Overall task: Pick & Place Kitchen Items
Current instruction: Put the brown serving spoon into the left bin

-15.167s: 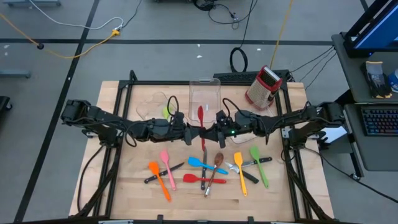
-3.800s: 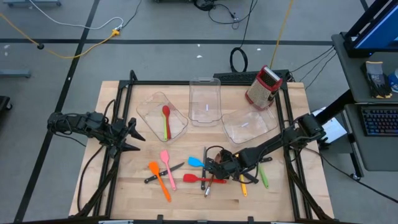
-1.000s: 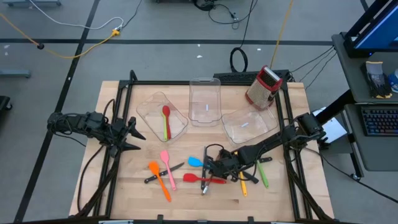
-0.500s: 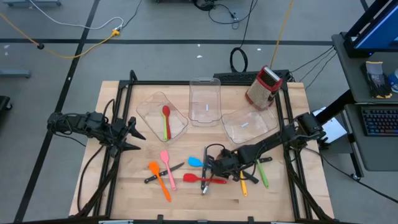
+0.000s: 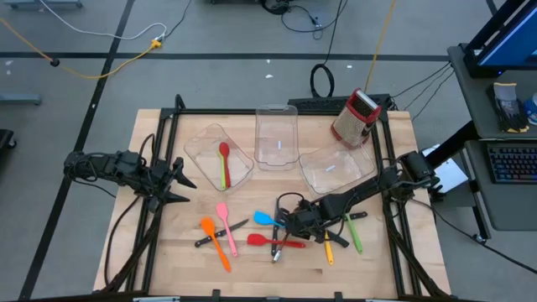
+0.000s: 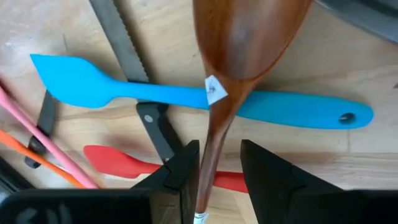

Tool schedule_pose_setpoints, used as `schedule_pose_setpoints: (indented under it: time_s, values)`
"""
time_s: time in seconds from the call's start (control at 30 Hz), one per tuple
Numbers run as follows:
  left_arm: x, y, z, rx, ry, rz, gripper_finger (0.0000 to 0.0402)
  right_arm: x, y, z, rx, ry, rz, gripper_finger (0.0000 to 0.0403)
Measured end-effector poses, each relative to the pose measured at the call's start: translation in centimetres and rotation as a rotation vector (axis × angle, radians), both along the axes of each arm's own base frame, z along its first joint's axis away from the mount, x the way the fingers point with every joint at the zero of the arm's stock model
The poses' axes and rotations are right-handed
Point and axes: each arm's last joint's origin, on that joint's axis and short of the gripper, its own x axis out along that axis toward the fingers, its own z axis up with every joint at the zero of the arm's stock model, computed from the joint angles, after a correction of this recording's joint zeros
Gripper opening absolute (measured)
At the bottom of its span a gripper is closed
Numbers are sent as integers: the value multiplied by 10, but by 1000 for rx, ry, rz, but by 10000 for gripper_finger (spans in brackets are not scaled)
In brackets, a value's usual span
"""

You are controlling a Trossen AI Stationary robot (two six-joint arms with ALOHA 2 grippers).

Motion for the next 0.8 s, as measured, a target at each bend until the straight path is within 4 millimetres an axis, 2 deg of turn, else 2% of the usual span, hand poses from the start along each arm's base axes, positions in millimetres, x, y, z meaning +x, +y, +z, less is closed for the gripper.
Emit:
schedule_pose_setpoints:
  time_s: [0.1, 0.2, 0.43, 0.8]
  values:
    - [0, 0, 0, 0, 0, 0, 225, 1, 0, -3, 1, 2, -10, 109]
    - [0, 0, 0, 0, 0, 0, 225, 5, 1, -15, 26, 18, -15, 109]
    - [0, 0, 0, -8, 11, 1, 225, 28, 10, -37, 118, -119, -16, 109]
    - [0, 0, 0, -26, 16, 3, 225, 26, 10, -44, 105, -85, -19, 102]
